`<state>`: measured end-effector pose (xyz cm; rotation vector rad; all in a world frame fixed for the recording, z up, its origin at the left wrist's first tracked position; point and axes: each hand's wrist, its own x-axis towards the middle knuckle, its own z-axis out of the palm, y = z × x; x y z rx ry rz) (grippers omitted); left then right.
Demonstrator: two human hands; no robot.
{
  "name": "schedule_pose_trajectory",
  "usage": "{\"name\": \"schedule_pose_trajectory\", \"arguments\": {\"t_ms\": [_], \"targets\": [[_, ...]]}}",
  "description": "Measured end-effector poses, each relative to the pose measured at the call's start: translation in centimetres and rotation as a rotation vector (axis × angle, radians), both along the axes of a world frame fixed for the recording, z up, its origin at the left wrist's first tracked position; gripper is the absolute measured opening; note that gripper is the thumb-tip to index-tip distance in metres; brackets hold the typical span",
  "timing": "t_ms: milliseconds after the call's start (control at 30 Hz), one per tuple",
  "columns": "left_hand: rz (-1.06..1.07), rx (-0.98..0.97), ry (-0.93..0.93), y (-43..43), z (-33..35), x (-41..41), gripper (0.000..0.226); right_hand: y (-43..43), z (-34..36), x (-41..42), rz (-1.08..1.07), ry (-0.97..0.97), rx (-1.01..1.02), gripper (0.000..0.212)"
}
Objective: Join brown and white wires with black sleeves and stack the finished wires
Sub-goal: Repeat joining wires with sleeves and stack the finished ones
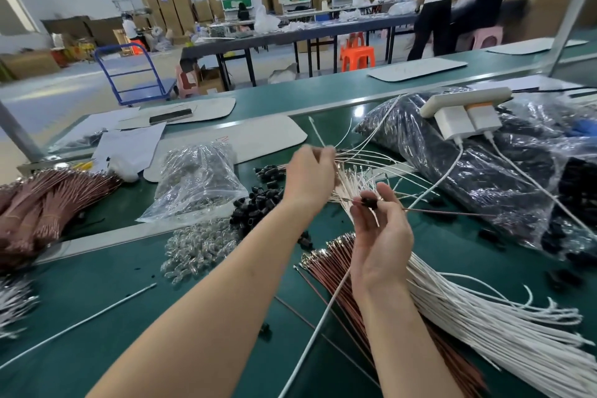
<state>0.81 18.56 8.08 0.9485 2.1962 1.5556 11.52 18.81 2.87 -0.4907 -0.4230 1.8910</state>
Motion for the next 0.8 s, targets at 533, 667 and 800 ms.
{"name": "schedule_pose_trajectory", "arguments": {"t_ms": [533,667,800], "targets": [[0.533,0.915,-0.632,-23.2,-2.6,-6.2,0.023,-5.4,0.7,-1.7,0.750,-0.091,0.198,0.033],[0.689,0.639,-0.750,-25.5,-5.6,-7.0,0.024,-6.0,-0.2,-2.4,0.824,-0.204,0.203,0.032],[0.776,-0.134,-0.232,-26.6,-6.6,-6.9,0.039,-6.2,-1.1,-2.9,0.830,-0.309,0.180,0.031]]}}
